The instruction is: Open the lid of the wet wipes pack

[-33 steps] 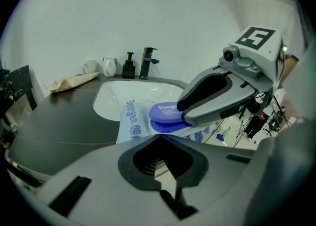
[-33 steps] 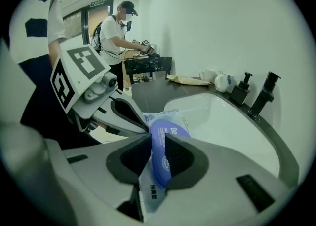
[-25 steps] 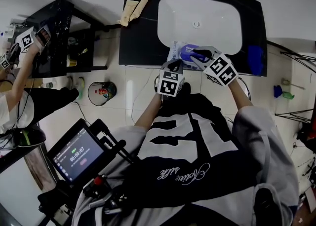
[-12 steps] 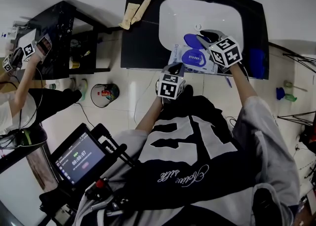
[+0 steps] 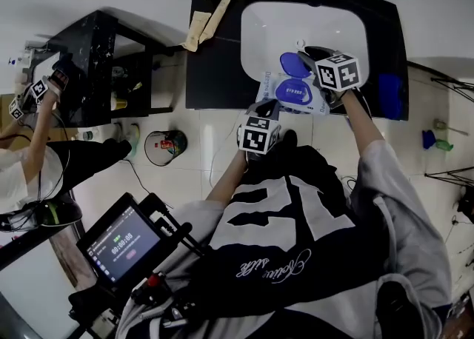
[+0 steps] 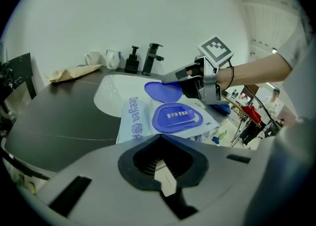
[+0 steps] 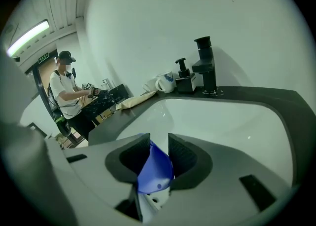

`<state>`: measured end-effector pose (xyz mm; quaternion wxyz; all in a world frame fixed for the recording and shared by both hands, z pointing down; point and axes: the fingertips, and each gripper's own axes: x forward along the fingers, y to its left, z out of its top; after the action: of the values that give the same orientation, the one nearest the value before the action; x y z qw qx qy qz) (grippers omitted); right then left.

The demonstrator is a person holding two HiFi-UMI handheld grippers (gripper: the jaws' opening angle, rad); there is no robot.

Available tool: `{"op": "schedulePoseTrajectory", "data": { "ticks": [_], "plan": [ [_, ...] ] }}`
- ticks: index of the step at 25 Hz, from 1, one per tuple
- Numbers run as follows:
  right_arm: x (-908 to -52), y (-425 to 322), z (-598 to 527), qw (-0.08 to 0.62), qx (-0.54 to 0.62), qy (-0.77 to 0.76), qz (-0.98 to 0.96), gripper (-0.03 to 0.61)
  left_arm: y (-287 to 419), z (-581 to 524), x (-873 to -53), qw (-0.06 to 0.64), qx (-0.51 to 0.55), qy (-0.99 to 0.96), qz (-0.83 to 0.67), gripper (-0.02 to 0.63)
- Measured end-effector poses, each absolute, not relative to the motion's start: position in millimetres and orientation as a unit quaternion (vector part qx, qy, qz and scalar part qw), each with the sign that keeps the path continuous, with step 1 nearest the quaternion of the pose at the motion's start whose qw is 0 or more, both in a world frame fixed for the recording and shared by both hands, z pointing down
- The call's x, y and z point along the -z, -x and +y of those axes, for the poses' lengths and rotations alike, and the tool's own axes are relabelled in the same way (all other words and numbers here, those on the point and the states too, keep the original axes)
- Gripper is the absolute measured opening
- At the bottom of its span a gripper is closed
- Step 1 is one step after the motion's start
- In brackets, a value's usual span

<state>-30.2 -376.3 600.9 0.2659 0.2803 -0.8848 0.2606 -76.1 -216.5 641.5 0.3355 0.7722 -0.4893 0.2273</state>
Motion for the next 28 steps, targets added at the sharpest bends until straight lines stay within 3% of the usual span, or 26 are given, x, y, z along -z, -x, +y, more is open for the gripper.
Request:
{"op": "schedulePoseTrajectory", "data": {
  "ticks": [9,15,23,28],
  "plan": [
    [-555,21,-357,0.189,-0.264,-0.305,-0.895,0.101,76,-214,-641,0.344,-0.226,-0.771,-0.486,-0.002],
    [-543,9,-326,0.137,-0.303,-0.337,-0.881,0.100,76,-217,-637,0.311,-0.262,-0.775,-0.483,-0.002],
    [-543,13,-290,0.067,-0.352,-0.357,-0.863,0.095,75,-235,-596,0.286,-0.199,-0.795,-0.497,-0.002],
    [-514,21,-254,0.043,-0.349,-0.373,-0.859,0.053,86,-215,-547,0.275,-0.160,-0.809,-0.494,-0.002]
  ]
}}
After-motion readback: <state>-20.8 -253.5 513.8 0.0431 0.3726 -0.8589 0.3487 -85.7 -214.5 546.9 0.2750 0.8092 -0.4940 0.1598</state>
